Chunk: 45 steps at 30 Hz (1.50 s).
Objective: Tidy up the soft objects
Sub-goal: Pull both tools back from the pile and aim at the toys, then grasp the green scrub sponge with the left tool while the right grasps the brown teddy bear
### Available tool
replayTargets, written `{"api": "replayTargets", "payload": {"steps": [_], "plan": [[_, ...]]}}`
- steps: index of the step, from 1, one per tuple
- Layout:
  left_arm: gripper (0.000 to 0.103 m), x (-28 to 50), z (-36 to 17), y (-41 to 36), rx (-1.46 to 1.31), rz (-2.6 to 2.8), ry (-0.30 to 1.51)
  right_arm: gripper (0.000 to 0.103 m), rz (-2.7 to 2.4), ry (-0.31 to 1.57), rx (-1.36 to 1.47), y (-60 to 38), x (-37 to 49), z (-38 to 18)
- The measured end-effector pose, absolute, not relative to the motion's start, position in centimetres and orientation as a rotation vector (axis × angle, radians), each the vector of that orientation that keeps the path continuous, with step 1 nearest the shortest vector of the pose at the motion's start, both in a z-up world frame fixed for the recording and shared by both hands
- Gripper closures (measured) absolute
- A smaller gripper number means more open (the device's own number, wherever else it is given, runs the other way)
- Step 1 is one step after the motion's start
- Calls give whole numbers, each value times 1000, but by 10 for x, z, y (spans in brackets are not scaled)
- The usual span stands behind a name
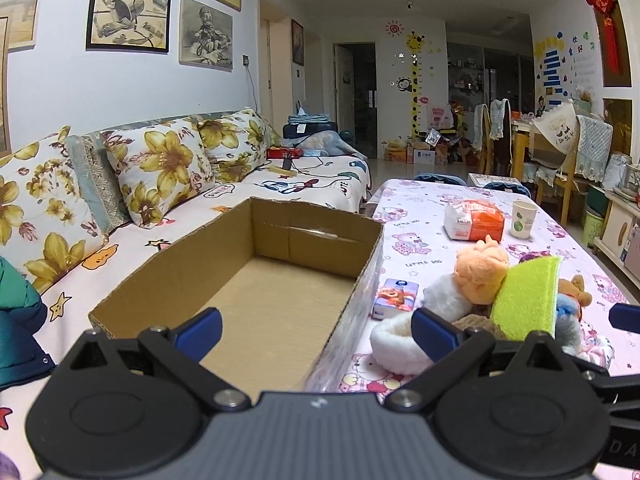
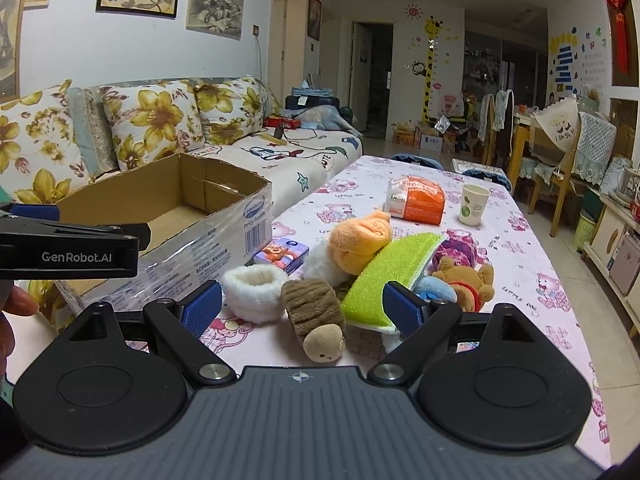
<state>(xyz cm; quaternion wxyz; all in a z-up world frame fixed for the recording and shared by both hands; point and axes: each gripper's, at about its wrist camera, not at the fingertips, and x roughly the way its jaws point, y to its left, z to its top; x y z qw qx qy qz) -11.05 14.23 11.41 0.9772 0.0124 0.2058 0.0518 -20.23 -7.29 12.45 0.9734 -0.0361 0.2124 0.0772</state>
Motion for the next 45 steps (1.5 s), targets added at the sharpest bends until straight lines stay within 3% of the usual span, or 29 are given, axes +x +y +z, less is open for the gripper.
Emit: {"api": "replayTargets", "payload": {"steps": [30, 45], "plan": [[9, -91, 81, 91, 112, 3, 452, 0, 0, 450, 2, -125, -187, 104], [9, -68, 62, 27, 224, -172, 455, 0, -139, 509, 192, -201, -163, 90]]}}
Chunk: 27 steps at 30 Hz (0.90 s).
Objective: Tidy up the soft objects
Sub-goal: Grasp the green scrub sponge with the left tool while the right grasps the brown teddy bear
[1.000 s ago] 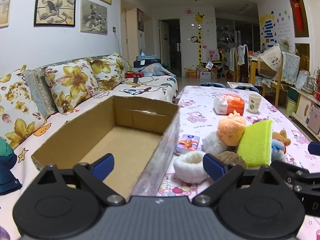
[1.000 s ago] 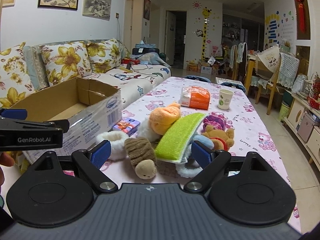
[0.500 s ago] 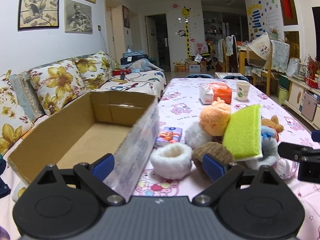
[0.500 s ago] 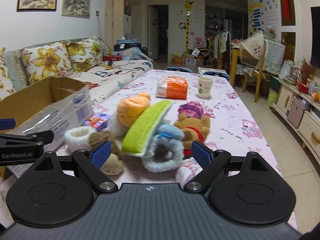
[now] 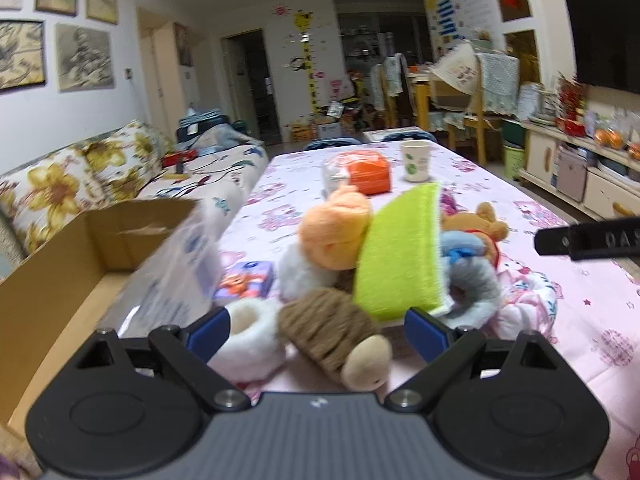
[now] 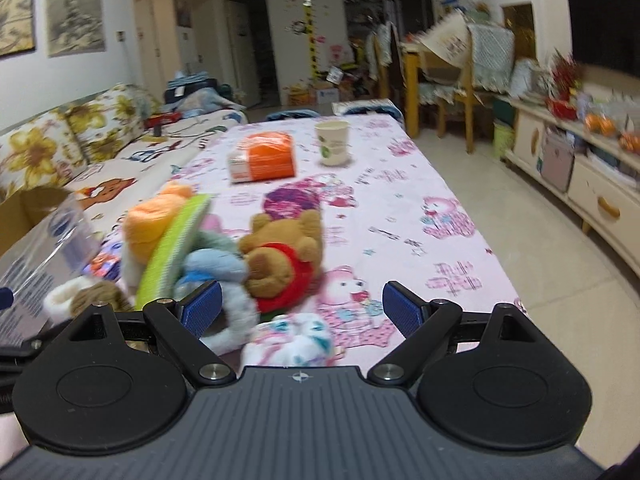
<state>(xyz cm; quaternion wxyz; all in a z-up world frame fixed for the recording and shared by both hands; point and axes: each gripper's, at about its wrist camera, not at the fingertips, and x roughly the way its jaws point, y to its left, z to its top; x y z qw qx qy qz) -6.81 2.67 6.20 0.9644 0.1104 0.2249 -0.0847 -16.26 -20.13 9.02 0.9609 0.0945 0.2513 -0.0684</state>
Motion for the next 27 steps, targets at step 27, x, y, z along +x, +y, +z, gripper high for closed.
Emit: {"api": "replayTargets", "payload": {"steps": [27], "plan": [[15, 23, 51, -16, 140, -293, 530, 0, -28, 563, 476, -241, -76, 63]]}}
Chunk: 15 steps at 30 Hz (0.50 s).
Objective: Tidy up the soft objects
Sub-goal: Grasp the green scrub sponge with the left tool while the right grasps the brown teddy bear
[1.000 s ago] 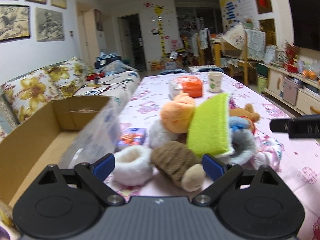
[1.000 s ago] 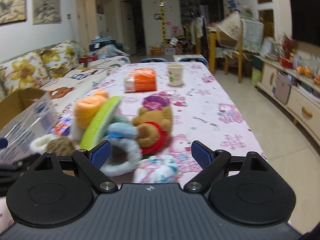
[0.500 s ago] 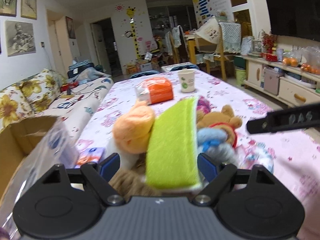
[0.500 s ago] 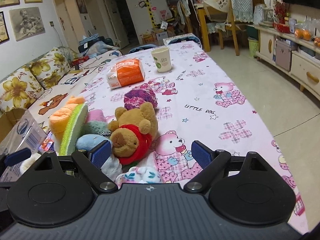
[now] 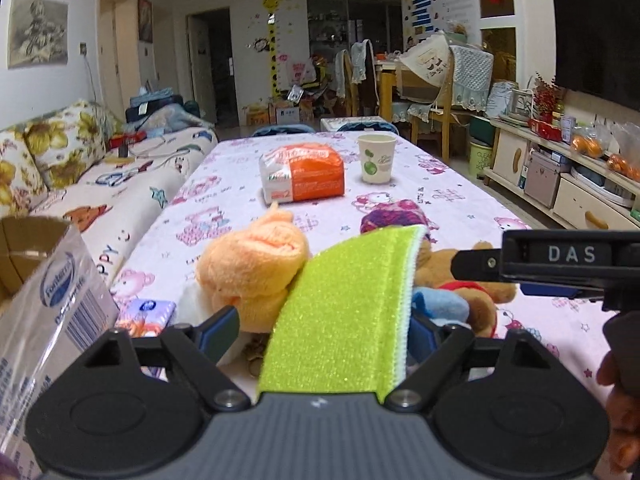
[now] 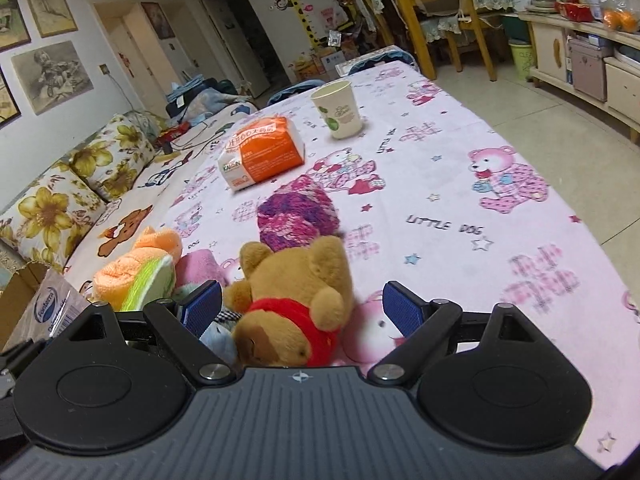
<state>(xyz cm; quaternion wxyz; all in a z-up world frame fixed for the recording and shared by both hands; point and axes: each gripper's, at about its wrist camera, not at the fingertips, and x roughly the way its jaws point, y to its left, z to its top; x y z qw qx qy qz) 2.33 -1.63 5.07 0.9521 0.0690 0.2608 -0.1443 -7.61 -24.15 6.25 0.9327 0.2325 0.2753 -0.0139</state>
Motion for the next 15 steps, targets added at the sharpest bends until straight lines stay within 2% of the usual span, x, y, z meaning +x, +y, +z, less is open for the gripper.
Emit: {"api": "replayTargets", "payload": {"steps": [4, 9, 15], "plan": [[10, 25, 49, -12, 148, -310, 540, 0, -37, 611, 483, -236, -61, 53], [10, 27, 47, -6, 174, -324, 558, 0, -30, 645, 502, -236, -50, 41], [25, 26, 45, 2, 172, -368, 573, 1, -2, 647, 497, -232, -50, 42]]}}
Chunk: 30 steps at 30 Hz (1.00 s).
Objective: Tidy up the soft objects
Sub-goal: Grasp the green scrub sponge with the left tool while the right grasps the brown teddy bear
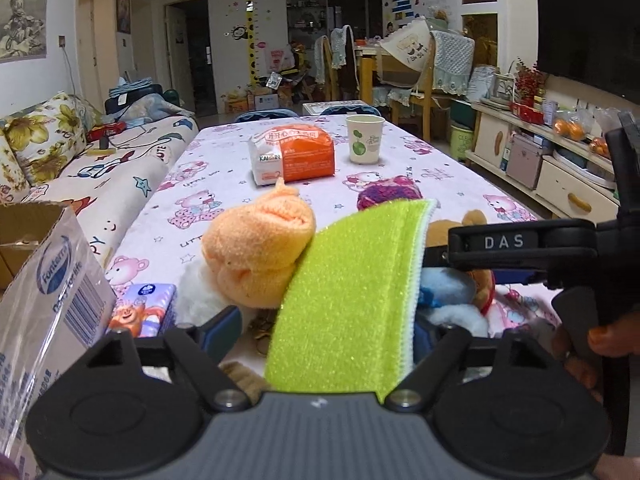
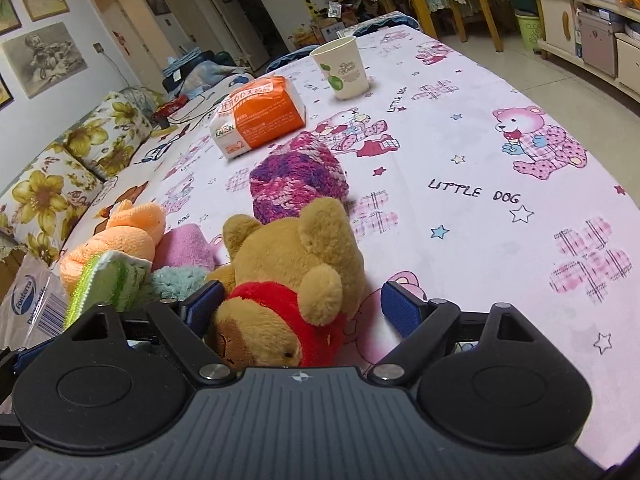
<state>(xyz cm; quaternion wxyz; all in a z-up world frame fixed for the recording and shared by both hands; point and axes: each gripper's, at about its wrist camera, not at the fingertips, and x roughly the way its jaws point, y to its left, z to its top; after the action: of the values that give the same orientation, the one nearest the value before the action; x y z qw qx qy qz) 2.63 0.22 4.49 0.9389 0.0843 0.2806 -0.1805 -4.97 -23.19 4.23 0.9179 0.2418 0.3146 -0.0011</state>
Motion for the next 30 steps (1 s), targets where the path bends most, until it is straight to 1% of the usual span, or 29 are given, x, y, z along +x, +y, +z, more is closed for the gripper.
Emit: {"api": "replayTargets", "payload": {"steps": [1, 2, 3, 5, 8, 10, 16, 30], "plan": [[31, 26, 44, 2, 179, -366, 576, 4, 6, 648, 504, -231, -50, 42], [40, 27, 44, 2, 191, -360, 580, 10, 14, 650, 513, -231, -49, 42], [44, 27, 43, 3, 201, -357, 585, 13, 22, 652, 521, -230, -49, 42], [62, 28, 41, 5, 207, -357, 599, 15, 18, 650, 504, -228, -49, 44], [76, 27, 41, 7, 208, -350, 604, 16, 7, 646, 473, -224, -50, 46], [81, 25, 44, 10, 201, -351, 598, 17, -6, 641, 463, -224, -53, 48], [83, 17, 55, 20, 159, -351, 570, 18, -46, 584, 459, -227, -64, 60], [84, 1, 77, 51, 48, -320, 474, 19, -57, 472, 452, -225, -86, 88]]}}
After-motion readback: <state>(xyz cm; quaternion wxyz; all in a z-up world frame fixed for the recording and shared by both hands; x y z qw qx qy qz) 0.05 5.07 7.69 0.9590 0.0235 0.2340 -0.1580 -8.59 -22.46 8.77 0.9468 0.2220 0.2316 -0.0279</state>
